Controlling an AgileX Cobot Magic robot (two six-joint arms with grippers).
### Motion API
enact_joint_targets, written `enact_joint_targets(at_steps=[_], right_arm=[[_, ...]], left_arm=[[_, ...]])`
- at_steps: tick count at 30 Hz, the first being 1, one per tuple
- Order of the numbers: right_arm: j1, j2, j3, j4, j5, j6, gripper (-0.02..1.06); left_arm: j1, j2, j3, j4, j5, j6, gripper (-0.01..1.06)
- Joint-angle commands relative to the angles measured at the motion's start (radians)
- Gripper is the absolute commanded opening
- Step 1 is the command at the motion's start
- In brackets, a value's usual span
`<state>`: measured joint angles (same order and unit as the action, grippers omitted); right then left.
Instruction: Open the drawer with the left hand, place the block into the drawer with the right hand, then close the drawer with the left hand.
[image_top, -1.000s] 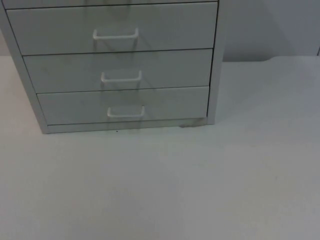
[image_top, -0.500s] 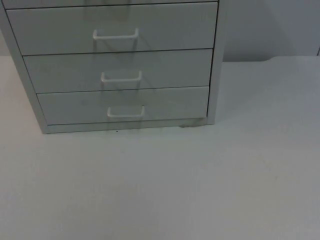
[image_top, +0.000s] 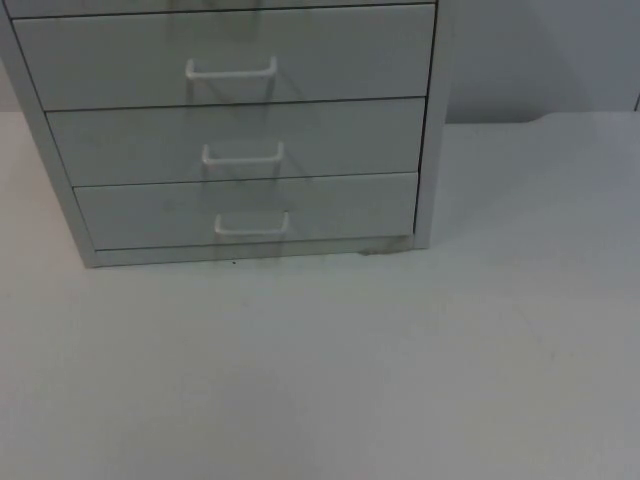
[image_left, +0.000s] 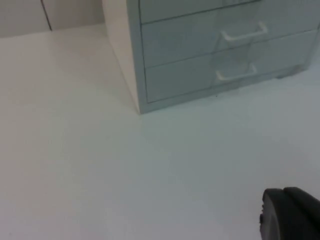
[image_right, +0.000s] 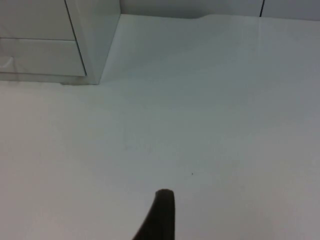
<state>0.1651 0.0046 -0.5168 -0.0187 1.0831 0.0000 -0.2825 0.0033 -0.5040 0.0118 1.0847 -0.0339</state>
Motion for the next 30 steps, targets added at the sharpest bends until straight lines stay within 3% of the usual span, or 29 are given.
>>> enact_joint_targets(at_steps=[1, 14, 17, 19, 20, 22, 23, 26, 30], right_arm=[[-0.001, -0.005, 0.002, -0.003, -0.003, -0.007, 0.78], [-0.001, -0.005, 0.002, -0.003, -0.003, -0.012, 0.78], [-0.001, -0.005, 0.002, -0.003, -0.003, -0.012, 0.78], [-0.001, -0.005, 0.002, -0.003, -0.003, -0.012, 0.79], [-0.001, -0.005, 0.002, -0.003, -0.003, -0.012, 0.79], [-0.001, -0.005, 0.002, -0.003, -0.003, -0.012, 0.90], [-0.001, -0.005, 0.002, -0.003, -0.003, -0.012, 0.96], [-0.001, -0.005, 0.002, -0.003, -0.003, -0.012, 1.05], [-0.001, -0.005, 0.002, -0.003, -0.003, -0.012, 1.05]], left_arm=[[0.005, -0.003, 0.011, -0.031, -0.008, 0.034, 0.00], [0.005, -0.003, 0.011, -0.035, -0.008, 0.034, 0.00], [0.005, -0.003, 0.011, -0.035, -0.008, 0.034, 0.20], [0.005, -0.003, 0.011, -0.035, -0.008, 0.034, 0.49], [0.005, -0.003, 0.011, -0.035, -0.008, 0.034, 0.49], [0.005, -0.003, 0.011, -0.031, -0.008, 0.034, 0.95], [0.005, -0.003, 0.011, -0.031, -0.008, 0.028, 1.05], [0.005, -0.003, 0.011, -0.031, -0.008, 0.034, 1.05], [0.005, -0.003, 0.011, -0.031, -0.008, 0.034, 1.05]])
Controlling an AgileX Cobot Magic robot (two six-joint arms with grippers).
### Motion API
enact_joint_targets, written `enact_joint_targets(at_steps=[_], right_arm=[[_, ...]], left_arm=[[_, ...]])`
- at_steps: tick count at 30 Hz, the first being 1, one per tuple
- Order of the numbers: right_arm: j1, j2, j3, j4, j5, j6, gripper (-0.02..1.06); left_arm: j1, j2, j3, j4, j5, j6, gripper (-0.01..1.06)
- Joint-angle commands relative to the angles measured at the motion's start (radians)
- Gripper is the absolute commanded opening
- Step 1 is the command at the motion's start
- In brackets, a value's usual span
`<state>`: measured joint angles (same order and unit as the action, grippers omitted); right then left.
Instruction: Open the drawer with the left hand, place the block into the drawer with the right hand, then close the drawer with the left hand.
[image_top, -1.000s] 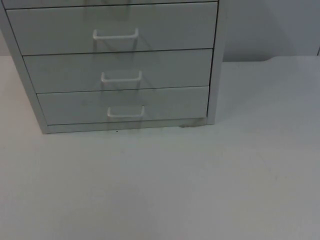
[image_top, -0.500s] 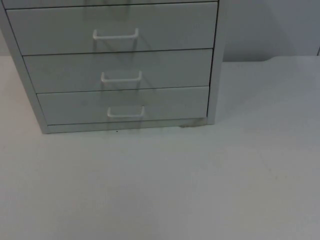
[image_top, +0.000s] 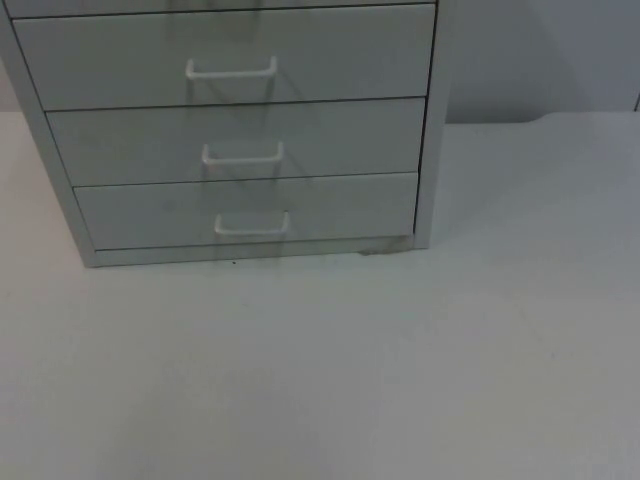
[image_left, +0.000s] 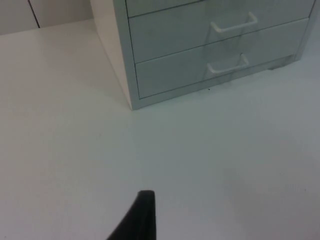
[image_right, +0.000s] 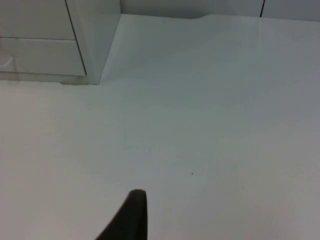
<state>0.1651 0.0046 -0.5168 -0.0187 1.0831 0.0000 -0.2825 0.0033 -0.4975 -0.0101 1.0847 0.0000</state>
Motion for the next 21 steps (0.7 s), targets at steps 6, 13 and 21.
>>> enact_joint_targets(at_steps=[6, 13, 21], right_arm=[[-0.001, -0.005, 0.002, -0.005, -0.003, -0.009, 1.05], [-0.001, -0.005, 0.002, -0.005, -0.003, -0.011, 1.05], [-0.001, -0.005, 0.002, 0.004, -0.003, -0.011, 1.05]], left_arm=[[0.005, -0.003, 0.004, -0.009, -0.008, 0.000, 1.05], [0.005, -0.003, 0.004, -0.009, -0.010, 0.000, 1.05], [0.005, -0.003, 0.004, -0.009, -0.010, 0.000, 1.05]])
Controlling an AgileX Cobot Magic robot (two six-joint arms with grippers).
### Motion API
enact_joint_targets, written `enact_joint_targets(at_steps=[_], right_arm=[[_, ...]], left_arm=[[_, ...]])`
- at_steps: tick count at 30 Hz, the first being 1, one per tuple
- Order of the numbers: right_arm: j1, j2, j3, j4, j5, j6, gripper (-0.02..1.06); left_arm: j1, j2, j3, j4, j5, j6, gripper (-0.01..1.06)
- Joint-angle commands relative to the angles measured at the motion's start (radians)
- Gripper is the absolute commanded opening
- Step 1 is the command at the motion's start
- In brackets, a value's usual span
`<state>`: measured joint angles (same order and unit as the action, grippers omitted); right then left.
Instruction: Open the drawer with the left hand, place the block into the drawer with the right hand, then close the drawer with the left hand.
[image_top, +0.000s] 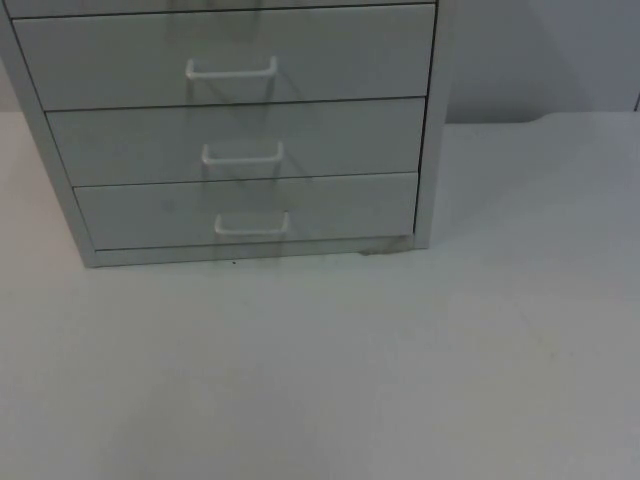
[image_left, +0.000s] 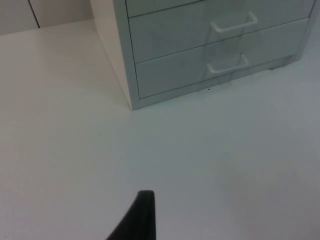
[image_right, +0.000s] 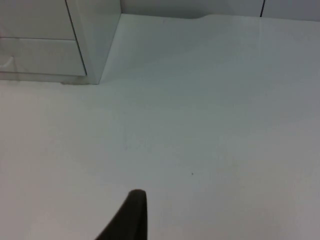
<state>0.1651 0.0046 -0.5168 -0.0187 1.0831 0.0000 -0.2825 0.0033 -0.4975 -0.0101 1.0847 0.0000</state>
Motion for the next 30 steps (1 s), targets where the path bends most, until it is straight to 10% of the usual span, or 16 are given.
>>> enact_joint_targets(at_steps=[1, 18, 30], right_arm=[[-0.001, -0.005, 0.002, 0.004, -0.003, -0.011, 1.05], [-0.001, -0.005, 0.002, 0.004, -0.005, -0.011, 1.05], [-0.001, -0.005, 0.002, 0.004, -0.005, -0.011, 1.05]], left_arm=[[0.005, -0.003, 0.004, -0.009, -0.010, 0.000, 1.05], [0.013, -0.003, 0.004, -0.009, -0.010, 0.000, 1.05], [0.248, -0.003, 0.004, -0.006, -0.010, 0.000, 1.05]])
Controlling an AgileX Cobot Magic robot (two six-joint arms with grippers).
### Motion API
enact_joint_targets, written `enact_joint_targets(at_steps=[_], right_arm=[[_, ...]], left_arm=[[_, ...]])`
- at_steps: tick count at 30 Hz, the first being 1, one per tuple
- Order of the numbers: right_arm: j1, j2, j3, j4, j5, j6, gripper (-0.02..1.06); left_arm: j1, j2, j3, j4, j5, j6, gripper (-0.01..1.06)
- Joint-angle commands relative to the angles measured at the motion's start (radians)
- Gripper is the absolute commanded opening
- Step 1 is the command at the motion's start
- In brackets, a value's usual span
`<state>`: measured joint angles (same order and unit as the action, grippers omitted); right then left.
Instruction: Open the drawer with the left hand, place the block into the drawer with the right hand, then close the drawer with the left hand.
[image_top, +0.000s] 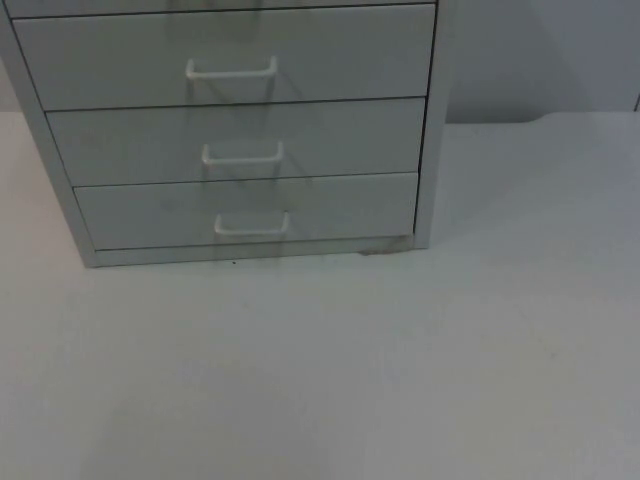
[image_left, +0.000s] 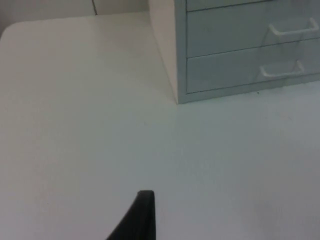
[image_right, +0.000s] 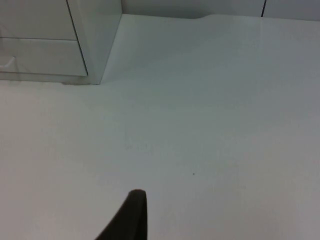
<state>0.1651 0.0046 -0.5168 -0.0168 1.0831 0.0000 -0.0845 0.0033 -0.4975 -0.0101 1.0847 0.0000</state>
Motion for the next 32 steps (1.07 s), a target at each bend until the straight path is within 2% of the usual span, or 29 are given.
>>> enact_joint_targets(at_steps=[1, 2, 6, 8, 19, 32], right_arm=[[-0.001, -0.005, 0.002, 0.002, -0.005, -0.011, 1.05], [-0.001, -0.005, 0.002, 0.002, -0.005, -0.011, 1.05], [-0.001, -0.005, 0.002, 0.002, -0.005, -0.011, 1.05], [-0.001, -0.005, 0.002, 0.002, -0.005, -0.011, 1.05], [-0.018, -0.005, 0.002, 0.002, -0.005, -0.009, 1.05], [-0.191, -0.005, 0.002, 0.002, -0.005, -0.009, 1.05]], left_arm=[[0.058, -0.003, 0.004, -0.006, -0.010, 0.000, 1.05], [0.058, -0.003, 0.004, -0.006, -0.010, 0.000, 1.05], [0.152, -0.003, 0.004, -0.006, -0.010, 0.000, 1.05], [0.165, -0.003, 0.004, -0.006, -0.010, 0.000, 1.05], [0.168, -0.003, 0.004, -0.006, -0.010, 0.000, 1.05], [0.168, -0.003, 0.004, -0.006, -0.010, 0.000, 1.05]])
